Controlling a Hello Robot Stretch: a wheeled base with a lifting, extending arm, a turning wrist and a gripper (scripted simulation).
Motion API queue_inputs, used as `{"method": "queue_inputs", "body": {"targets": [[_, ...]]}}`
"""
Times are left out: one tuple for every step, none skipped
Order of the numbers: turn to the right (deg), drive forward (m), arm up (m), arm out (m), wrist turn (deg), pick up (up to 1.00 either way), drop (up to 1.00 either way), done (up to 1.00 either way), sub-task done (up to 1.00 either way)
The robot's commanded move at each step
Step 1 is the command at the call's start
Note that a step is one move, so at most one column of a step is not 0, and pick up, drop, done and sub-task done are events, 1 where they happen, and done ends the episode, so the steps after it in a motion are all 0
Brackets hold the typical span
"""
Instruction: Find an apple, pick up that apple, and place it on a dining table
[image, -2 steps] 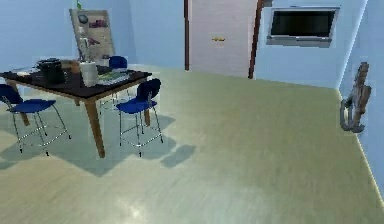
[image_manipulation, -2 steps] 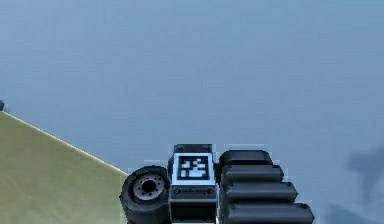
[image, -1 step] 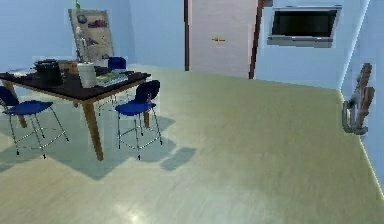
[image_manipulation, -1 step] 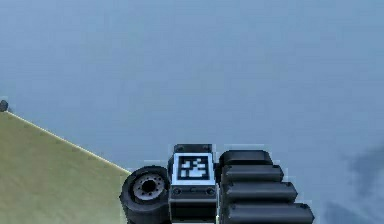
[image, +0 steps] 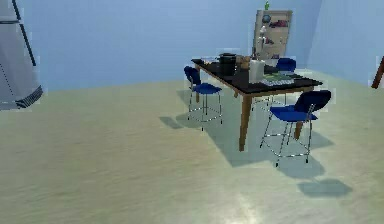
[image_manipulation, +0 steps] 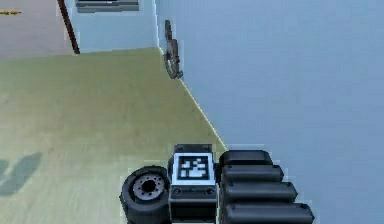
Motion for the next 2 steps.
{"method": "queue_inputs", "body": {"targets": [[-12.0,0.0,0.0,0.0,0.0,0.0,0.0,0.0,0.0],[0.0,1.0,0.0,0.0,0.0,0.0,0.0,0.0,0.0]]}}
